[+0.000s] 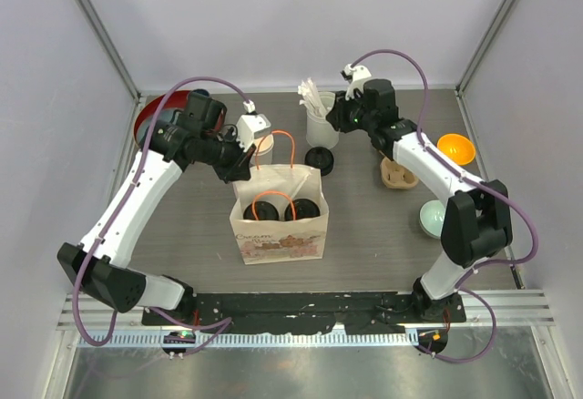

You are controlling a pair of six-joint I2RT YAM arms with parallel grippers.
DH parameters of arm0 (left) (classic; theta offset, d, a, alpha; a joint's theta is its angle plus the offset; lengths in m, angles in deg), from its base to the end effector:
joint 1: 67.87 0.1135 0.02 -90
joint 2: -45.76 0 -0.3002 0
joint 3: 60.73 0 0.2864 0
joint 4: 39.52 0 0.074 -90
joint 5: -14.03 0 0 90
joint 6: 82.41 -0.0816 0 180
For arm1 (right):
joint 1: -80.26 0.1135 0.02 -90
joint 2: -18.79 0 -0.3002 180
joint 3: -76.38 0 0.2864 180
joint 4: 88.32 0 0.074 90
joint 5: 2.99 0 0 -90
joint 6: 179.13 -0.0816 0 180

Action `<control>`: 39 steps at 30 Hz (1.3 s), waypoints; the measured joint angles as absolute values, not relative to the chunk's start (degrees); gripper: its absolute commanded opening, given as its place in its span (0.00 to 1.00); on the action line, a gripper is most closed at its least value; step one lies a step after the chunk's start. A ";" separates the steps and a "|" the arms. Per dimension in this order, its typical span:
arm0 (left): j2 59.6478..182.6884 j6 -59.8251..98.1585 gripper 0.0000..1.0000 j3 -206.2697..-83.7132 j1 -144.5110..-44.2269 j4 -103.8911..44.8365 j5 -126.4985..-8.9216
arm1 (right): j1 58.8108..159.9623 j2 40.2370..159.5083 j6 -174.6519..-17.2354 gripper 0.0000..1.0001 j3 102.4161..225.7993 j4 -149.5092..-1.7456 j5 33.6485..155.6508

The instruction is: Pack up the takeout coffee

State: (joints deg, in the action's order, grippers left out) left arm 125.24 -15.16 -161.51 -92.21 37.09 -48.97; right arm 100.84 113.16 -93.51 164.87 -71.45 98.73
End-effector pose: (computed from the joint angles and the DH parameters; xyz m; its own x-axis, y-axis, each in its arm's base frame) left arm 0.2722 -0.1638 0.3921 -0.4578 0.5853 -0.6692 0.8455 0.5194 -0.1242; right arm 0.4339 0.1806 0.3240 -0.4007 -0.0706 -0.9135 -0.4904 0.8587 0.1488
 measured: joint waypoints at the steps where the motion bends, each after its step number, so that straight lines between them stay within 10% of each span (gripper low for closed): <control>1: 125.24 -15.16 0.00 -161.57 -92.21 37.15 -48.97 | 100.86 113.60 -93.88 0.28 165.11 -71.73 98.78; 24: 125.24 -15.37 0.00 -161.86 -92.21 37.63 -48.97 | 100.77 123.08 -95.48 0.35 175.06 -72.67 97.20; 39: 125.24 -15.48 0.00 -161.86 -92.21 37.79 -48.97 | 100.77 127.21 -93.75 0.20 179.30 -71.71 96.51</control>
State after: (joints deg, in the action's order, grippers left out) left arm 125.24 -15.48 -161.86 -92.21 37.79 -48.97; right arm 100.77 127.21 -93.75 179.30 -71.71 96.51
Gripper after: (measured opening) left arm 0.010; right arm 0.307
